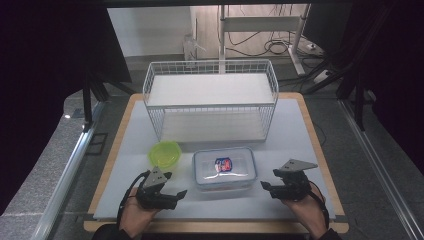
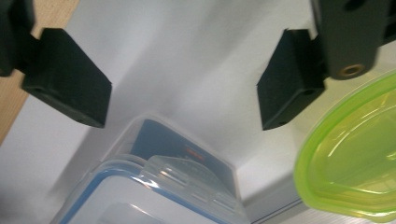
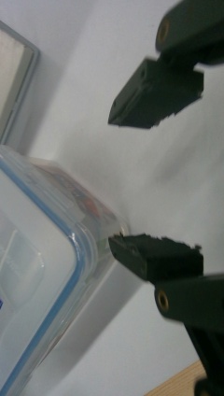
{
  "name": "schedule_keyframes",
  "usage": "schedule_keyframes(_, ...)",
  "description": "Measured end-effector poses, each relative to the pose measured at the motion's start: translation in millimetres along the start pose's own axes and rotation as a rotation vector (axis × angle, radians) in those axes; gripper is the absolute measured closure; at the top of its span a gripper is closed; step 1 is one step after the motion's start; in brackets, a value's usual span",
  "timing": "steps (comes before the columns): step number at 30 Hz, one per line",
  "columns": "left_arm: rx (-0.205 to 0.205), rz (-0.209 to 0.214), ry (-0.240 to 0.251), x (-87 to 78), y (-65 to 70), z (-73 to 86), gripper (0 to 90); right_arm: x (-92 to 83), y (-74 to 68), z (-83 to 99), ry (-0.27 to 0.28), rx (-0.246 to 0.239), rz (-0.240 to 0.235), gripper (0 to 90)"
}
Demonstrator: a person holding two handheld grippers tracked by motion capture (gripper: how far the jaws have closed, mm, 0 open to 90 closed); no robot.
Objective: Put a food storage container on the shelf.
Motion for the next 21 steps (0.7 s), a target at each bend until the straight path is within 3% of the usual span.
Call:
schedule_keyframes(4,-0.011,0.01,0.012,1.3,0.0,-1.2,10.6,-1.1,2.1,-3.2,0.033,0.02,-0.011,21.8)
schedule_keyframes(9,-0.024,0.059,0.052,3.0,0.3,-7.7,7.2,-0.7,2.2,-5.4,0.044,0.029,-0.031,12.8)
schedule_keyframes(15,-0.061,0.112,0.021,12.1,4.9,-22.0,6.7,-0.2,-3.7,-18.5,0.078,0.016,-0.067,7.9)
schedule_keyframes(18,-0.069,0.12,-0.004,20.3,6.4,-26.4,6.7,4.3,-6.2,-23.6,0.043,0.057,-0.107,6.0)
schedule_keyframes(21,-0.091,0.129,-0.02,29.0,7.3,-28.7,6.8,10.7,-6.6,-25.9,0.014,0.064,-0.124,3.7)
Point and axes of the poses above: each handheld gripper's, and its own axes: x roughly forward along the jaws, z roughly out of its underside, y roughly to its right, the point moved 5 cm from there along x, roughly forward along the jaws, and after that the axes turned 3 degrees about y, right-handed, at the moved point
